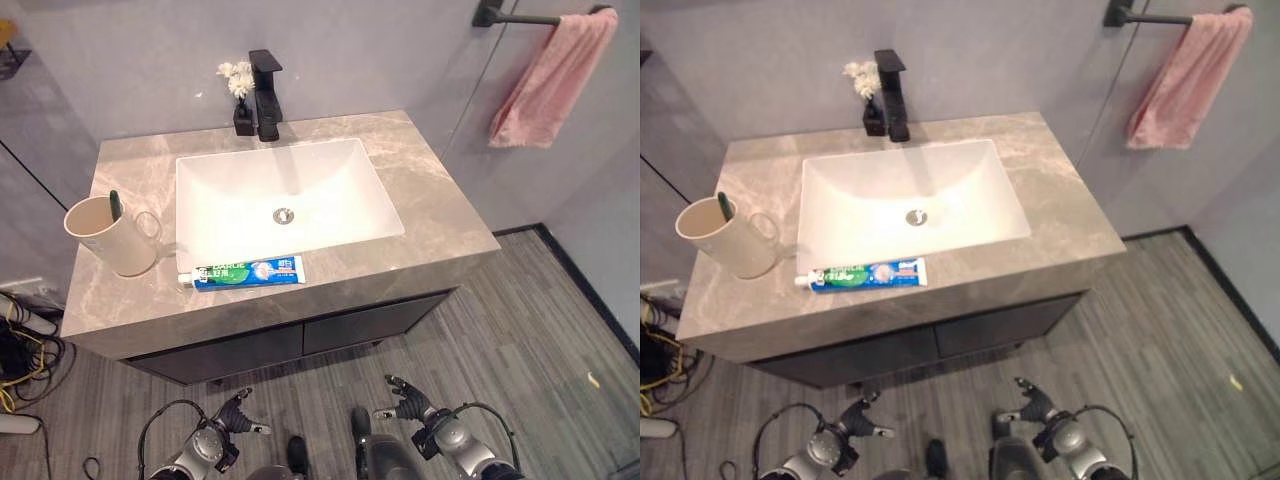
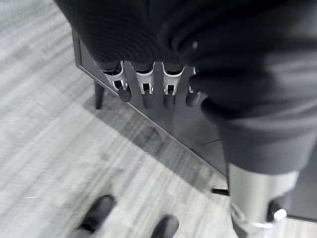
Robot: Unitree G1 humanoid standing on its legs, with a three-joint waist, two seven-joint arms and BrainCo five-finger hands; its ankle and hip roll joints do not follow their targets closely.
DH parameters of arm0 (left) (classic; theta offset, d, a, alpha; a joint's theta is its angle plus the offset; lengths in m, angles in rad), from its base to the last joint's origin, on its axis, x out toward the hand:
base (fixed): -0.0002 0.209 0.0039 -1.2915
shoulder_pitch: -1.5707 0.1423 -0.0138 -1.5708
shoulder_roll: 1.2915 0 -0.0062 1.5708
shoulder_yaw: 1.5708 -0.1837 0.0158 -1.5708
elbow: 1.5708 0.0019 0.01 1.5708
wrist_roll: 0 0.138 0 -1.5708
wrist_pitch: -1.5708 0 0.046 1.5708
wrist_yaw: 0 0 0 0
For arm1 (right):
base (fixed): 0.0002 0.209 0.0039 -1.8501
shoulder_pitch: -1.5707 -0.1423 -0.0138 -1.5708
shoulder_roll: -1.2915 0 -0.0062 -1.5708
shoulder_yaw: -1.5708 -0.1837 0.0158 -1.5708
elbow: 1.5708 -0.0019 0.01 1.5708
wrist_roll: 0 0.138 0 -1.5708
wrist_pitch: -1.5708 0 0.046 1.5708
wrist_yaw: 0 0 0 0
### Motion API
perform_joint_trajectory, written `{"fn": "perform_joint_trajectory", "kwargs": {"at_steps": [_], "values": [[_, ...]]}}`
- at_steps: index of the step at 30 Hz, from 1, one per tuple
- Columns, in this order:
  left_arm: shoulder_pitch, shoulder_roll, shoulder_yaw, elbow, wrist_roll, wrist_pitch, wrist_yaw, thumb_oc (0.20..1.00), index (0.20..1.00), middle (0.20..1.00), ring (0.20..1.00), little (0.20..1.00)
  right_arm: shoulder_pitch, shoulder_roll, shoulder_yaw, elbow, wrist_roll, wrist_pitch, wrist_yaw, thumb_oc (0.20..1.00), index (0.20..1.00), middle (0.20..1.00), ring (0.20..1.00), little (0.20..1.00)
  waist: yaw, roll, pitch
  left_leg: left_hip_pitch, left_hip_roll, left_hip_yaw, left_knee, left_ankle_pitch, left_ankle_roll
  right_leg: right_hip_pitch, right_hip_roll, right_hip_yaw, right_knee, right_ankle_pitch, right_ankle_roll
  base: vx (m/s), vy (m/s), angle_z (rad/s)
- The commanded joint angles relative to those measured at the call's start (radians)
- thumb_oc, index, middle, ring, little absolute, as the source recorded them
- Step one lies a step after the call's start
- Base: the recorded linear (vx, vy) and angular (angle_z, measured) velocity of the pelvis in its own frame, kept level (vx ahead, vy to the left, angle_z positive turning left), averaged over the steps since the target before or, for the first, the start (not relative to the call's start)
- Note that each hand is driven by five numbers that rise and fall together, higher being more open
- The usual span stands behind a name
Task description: Put brush and paste in cup on sink, flatten towel.
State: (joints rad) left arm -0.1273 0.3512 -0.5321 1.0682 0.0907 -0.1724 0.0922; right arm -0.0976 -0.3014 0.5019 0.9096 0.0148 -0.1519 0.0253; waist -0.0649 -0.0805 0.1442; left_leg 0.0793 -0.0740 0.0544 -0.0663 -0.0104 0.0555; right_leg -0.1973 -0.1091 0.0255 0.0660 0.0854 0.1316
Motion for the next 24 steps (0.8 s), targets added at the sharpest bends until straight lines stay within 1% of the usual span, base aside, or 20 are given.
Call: {"fn": "perform_joint_trajectory", "kwargs": {"at_steps": [1, 2, 3, 4, 7, 11, 12, 13, 14, 17, 19, 20, 21, 22, 24], "values": [[-0.035, 0.002, 0.0, -0.066, 0.061, -0.052, 0.014, 1.0, 1.0, 1.0, 1.0, 1.0, -0.04, -0.045, -0.011, -0.045, -0.005, -0.037, -0.013, 1.0, 1.0, 1.0, 1.0, 1.0, 0.009, 0.009, -0.016, -0.047, 0.055, 0.035, 0.083, -0.028, -0.042, 0.088, -0.006, 0.014, -0.042, 0.06, 0.036, 0.09, -0.05, 0.31], [-0.03, 0.004, -0.002, -0.07, 0.064, -0.051, 0.01, 1.0, 1.0, 1.0, 1.0, 1.0, -0.035, -0.049, -0.012, -0.046, -0.004, -0.037, -0.01, 1.0, 1.0, 1.0, 1.0, 1.0, 0.013, 0.009, -0.023, -0.043, 0.056, 0.033, 0.078, -0.026, -0.044, 0.101, -0.007, 0.01, -0.06, 0.063, 0.035, 0.13, -0.112, 0.15], [-0.017, 0.012, 0.001, -0.082, 0.07, -0.05, 0.009, 1.0, 1.0, 1.0, 1.0, 1.0, -0.034, -0.054, -0.011, -0.039, -0.002, -0.036, -0.006, 1.0, 1.0, 1.0, 1.0, 1.0, 0.026, 0.01, -0.03, -0.044, 0.061, 0.019, 0.076, -0.025, -0.052, 0.12, -0.004, 0.002, -0.084, 0.061, 0.029, 0.09, -0.078, 0.0], [-0.016, 0.013, 0.001, -0.083, 0.07, -0.05, 0.009, 1.0, 1.0, 1.0, 1.0, 1.0, -0.034, -0.054, -0.011, -0.038, -0.002, -0.037, -0.006, 1.0, 1.0, 1.0, 1.0, 1.0, 0.024, 0.01, -0.03, -0.044, 0.061, 0.018, 0.075, -0.025, -0.052, 0.122, -0.004, 0.001, -0.086, 0.062, 0.029, 0.07, -0.107, -0.04], [0.003, 0.032, 0.002, -0.124, 0.081, -0.053, 0.005, 1.0, 1.0, 1.0, 1.0, 1.0, -0.036, -0.072, -0.002, -0.07, -0.015, -0.042, -0.004, 1.0, 1.0, 1.0, 1.0, 1.0, 0.04, 0.011, -0.03, -0.045, 0.071, 0.005, 0.075, -0.024, -0.063, 0.141, -0.001, -0.019, -0.104, 0.052, 0.02, 0.06, -0.101, 0.09], [0.013, 0.04, -0.001, -0.13, 0.093, -0.053, 0.002, 1.0, 1.0, 1.0, 1.0, 1.0, -0.04, -0.085, 0.005, -0.088, -0.026, -0.043, 0.0, 1.0, 1.0, 1.0, 1.0, 1.0, 0.045, 0.013, -0.024, -0.05, 0.083, -0.017, 0.078, -0.022, -0.072, 0.147, 0.011, -0.027, -0.107, 0.038, 0.007, 0.04, -0.11, 0.12], [0.011, 0.042, -0.004, -0.132, 0.093, -0.054, 0.002, 1.0, 1.0, 1.0, 1.0, 1.0, -0.048, -0.086, 0.014, -0.074, -0.027, -0.042, 0.004, 1.0, 1.0, 1.0, 1.0, 1.0, 0.047, 0.016, -0.021, -0.063, 0.09, -0.033, 0.075, -0.018, -0.079, 0.144, 0.016, -0.036, -0.114, 0.031, 0.001, -0.03, -0.173, 0.11], [-0.008, 0.042, -0.018, -0.124, 0.101, -0.053, 0.006, 1.0, 1.0, 1.0, 1.0, 1.0, -0.057, -0.088, 0.027, -0.065, -0.028, -0.04, 0.005, 1.0, 1.0, 1.0, 1.0, 1.0, 0.051, 0.019, -0.01, -0.084, 0.1, -0.054, 0.077, -0.001, -0.091, 0.14, 0.025, -0.036, -0.128, 0.031, -0.007, -0.03, -0.175, 0.17], [-0.008, 0.041, -0.018, -0.123, 0.101, -0.054, 0.006, 1.0, 1.0, 1.0, 1.0, 1.0, -0.058, -0.088, 0.027, -0.064, -0.028, -0.04, 0.005, 1.0, 1.0, 1.0, 1.0, 1.0, 0.049, 0.02, -0.011, -0.086, 0.1, -0.057, 0.078, -0.001, -0.091, 0.14, 0.025, -0.038, -0.128, 0.031, -0.007, -0.02, -0.146, 0.31], [-0.023, 0.044, -0.029, -0.107, 0.121, -0.055, 0.01, 1.0, 1.0, 1.0, 1.0, 1.0, -0.058, -0.101, 0.031, -0.057, -0.031, -0.04, 0.006, 1.0, 1.0, 1.0, 1.0, 1.0, 0.048, 0.026, 0.001, -0.117, 0.101, -0.077, 0.118, -0.005, -0.106, 0.139, 0.029, -0.052, -0.132, 0.023, -0.016, 0.03, -0.108, 0.49], [-0.042, 0.031, -0.046, -0.05, 0.156, -0.049, 0.023, 1.0, 1.0, 1.0, 1.0, 1.0, -0.062, -0.12, 0.031, -0.073, -0.034, -0.041, 0.01, 1.0, 1.0, 1.0, 1.0, 1.0, 0.038, 0.033, 0.026, -0.162, 0.101, -0.033, 0.196, 0.014, -0.136, 0.14, 0.021, -0.079, -0.138, 0.026, -0.021, -0.03, -0.08, 0.28], [-0.044, 0.029, -0.047, -0.047, 0.157, -0.05, 0.025, 1.0, 1.0, 1.0, 1.0, 1.0, -0.063, -0.12, 0.031, -0.073, -0.035, -0.041, 0.01, 1.0, 1.0, 1.0, 1.0, 1.0, 0.037, 0.034, 0.025, -0.168, 0.101, -0.035, 0.203, 0.011, -0.136, 0.138, 0.021, -0.081, -0.139, 0.027, -0.022, -0.03, 0.025, 0.35], [-0.055, 0.021, -0.05, -0.027, 0.174, -0.041, 0.031, 1.0, 1.0, 1.0, 1.0, 1.0, -0.059, -0.13, 0.024, -0.064, -0.052, -0.038, -0.002, 1.0, 1.0, 1.0, 1.0, 1.0, 0.011, 0.041, 0.026, -0.176, 0.178, 0.1, 0.196, 0.061, -0.159, 0.144, 0.004, -0.124, -0.142, 0.02, -0.017, 0.02, 0.067, 0.43], [-0.056, 0.016, -0.042, -0.014, 0.168, -0.04, 0.037, 1.0, 1.0, 1.0, 1.0, 1.0, -0.057, -0.13, 0.021, -0.054, -0.054, -0.035, -0.009, 1.0, 1.0, 1.0, 1.0, 1.0, 0.013, 0.045, 0.026, -0.168, 0.199, 0.113, 0.177, 0.075, -0.169, 0.147, 0.004, -0.125, -0.142, 0.015, -0.015, 0.04, 0.076, 0.61], [-0.055, 0.011, -0.019, 0.027, 0.156, -0.039, 0.057, 1.0, 1.0, 1.0, 1.0, 1.0, -0.061, -0.126, 0.013, -0.033, -0.049, -0.033, -0.02, 1.0, 1.0, 1.0, 1.0, 1.0, 0.018, 0.047, 0.019, -0.146, 0.216, 0.087, 0.117, 0.073, -0.17, 0.151, 0.003, -0.112, -0.145, 0.01, -0.008, 0.06, 0.063, 0.75]]}}
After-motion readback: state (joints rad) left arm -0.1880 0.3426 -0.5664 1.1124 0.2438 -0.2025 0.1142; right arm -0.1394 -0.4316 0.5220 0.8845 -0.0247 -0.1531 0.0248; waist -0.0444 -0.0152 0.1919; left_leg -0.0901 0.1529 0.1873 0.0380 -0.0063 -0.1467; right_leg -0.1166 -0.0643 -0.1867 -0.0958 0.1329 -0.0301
